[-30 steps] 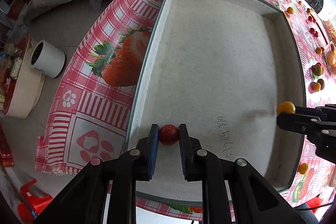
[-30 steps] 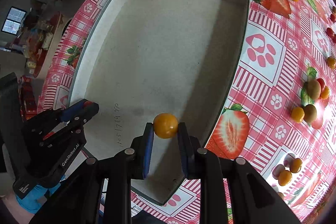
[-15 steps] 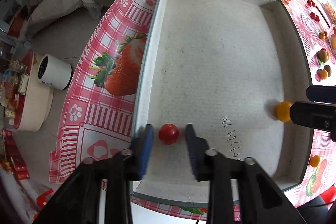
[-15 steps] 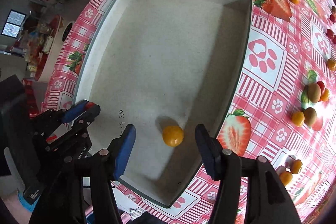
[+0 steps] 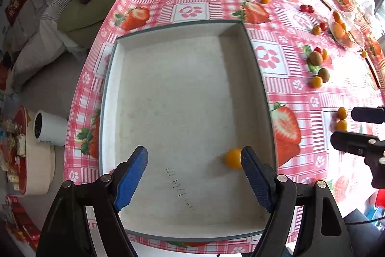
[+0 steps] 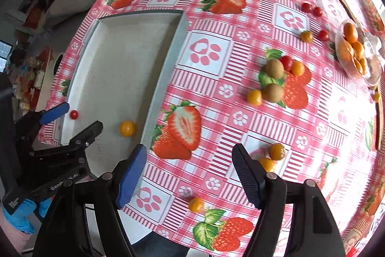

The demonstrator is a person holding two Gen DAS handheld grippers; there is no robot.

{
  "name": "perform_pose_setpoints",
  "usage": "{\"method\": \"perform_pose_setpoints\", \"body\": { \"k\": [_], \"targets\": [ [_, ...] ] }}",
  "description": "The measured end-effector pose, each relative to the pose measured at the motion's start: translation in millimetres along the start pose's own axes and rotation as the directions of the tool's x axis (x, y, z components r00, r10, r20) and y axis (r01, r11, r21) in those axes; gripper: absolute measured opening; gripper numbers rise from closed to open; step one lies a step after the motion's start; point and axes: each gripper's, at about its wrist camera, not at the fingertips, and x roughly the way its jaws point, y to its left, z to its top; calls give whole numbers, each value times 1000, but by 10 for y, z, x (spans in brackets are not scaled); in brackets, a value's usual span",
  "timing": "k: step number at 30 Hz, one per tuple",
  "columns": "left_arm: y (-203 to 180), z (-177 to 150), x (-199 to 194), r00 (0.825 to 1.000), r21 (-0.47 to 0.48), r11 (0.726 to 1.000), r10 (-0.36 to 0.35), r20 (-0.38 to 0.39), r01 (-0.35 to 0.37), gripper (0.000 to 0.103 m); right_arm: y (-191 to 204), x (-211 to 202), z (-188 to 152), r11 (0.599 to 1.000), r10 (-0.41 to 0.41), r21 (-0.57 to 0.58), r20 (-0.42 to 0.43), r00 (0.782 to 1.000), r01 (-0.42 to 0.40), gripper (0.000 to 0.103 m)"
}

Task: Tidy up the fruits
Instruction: 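Grasp a yellow cherry tomato with the left tool while the right tool grasps a brown fruit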

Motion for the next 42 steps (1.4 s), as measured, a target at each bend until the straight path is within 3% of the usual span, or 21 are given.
{"method": "perform_pose_setpoints", "body": {
  "k": [7,15,21,38,42],
  "targets": [
    [-711,444,-84,996,138,987,-84,30,79,81,-757,-59,-446,981,-64,184,-32,997,69,77],
    [-1264,569,110,995,241,965,-103,-20,105,81,-1171,-40,-781,953,-87,287,-58,995,100,76],
    [-1369,671,304,991,200,972,-110,-75,123,81,-1224,12,-912,946,-72,312,-67,995,89,76],
    [-1719,849,621,992,213,971,-88,-92,106,81,-1113,300,-882,956,-87,273,-91,992,108,76],
    [-1717,848,641,990,191,975,-100,-101,118,70,-1013,313,-845,962,-113,239,-86,990,130,70]
  ]
}}
